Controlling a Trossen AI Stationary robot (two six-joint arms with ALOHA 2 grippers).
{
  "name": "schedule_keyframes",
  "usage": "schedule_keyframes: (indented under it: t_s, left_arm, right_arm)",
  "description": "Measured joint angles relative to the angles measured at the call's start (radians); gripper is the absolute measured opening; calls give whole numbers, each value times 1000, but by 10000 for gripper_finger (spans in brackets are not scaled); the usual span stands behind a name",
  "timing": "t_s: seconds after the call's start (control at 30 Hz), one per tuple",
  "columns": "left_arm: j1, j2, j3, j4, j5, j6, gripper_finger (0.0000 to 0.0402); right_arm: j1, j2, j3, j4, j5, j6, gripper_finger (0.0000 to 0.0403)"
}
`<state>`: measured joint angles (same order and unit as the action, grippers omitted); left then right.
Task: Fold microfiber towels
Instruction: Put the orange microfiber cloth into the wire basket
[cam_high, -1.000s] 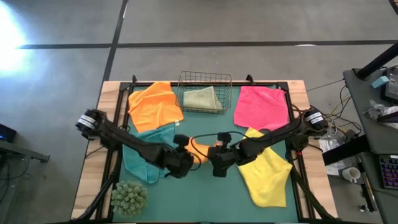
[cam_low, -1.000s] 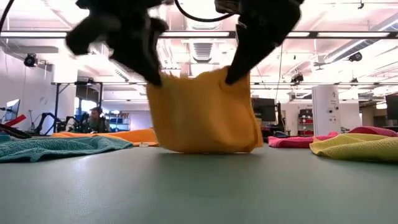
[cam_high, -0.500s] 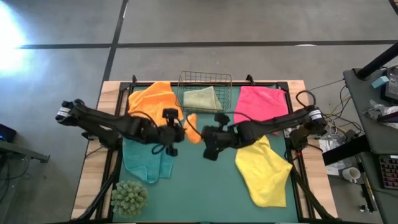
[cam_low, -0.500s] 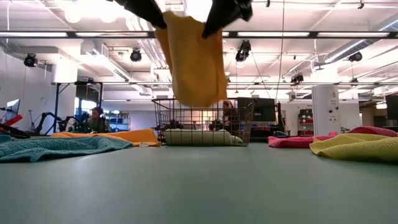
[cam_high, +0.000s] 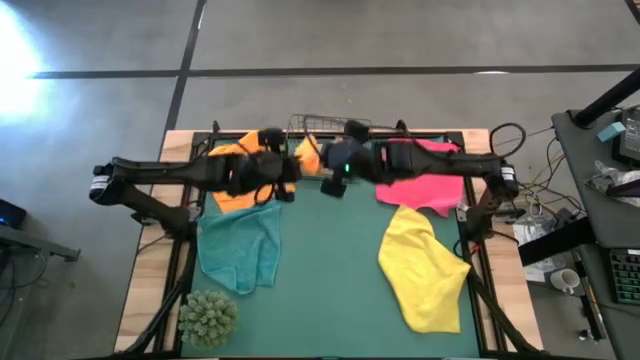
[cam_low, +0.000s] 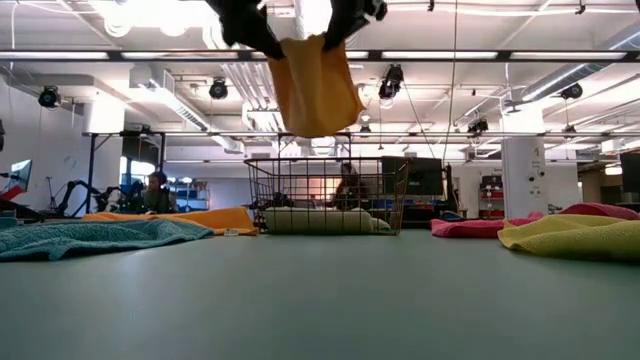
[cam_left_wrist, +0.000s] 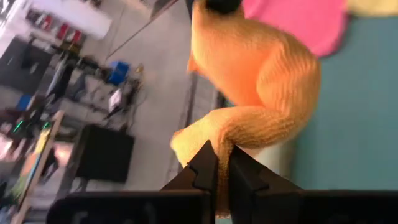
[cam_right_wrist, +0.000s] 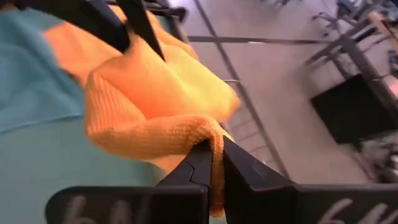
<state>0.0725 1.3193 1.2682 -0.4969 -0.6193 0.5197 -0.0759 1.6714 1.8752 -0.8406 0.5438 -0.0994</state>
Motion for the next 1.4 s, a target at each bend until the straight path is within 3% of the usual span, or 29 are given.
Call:
schedule_keyframes:
  t_s: [0.1, 0.3, 0.37, 0.53, 0.63, 1.07, 1.27, 1.4]
  left_arm:
    - [90, 19, 0, 97, 28, 40, 1]
    - [244, 100, -1, 226, 157, 120, 1]
    - [276, 138, 2, 250, 167, 124, 1]
    - [332, 229, 2, 252, 174, 125, 1]
    - [351, 284, 2, 268, 170, 123, 1]
    - [415, 430, 3, 294, 166, 122, 1]
    - [416, 439, 1, 202, 168, 114, 1]
    - [415, 439, 1, 192, 183, 114, 1]
  right_arm:
    - [-82, 0, -3, 6, -17, -51, 9]
    - [-245, 10, -71, 77, -157, -77, 9]
    - [-290, 19, -91, 94, -167, -102, 9]
    - [-393, 66, -130, 153, -321, -148, 8]
    - [-435, 109, -132, 173, -343, -201, 8]
    - [-522, 234, -132, 241, -400, -379, 8]
    - [-520, 240, -132, 155, -611, -275, 8]
    - [-517, 240, -132, 108, -668, -210, 8]
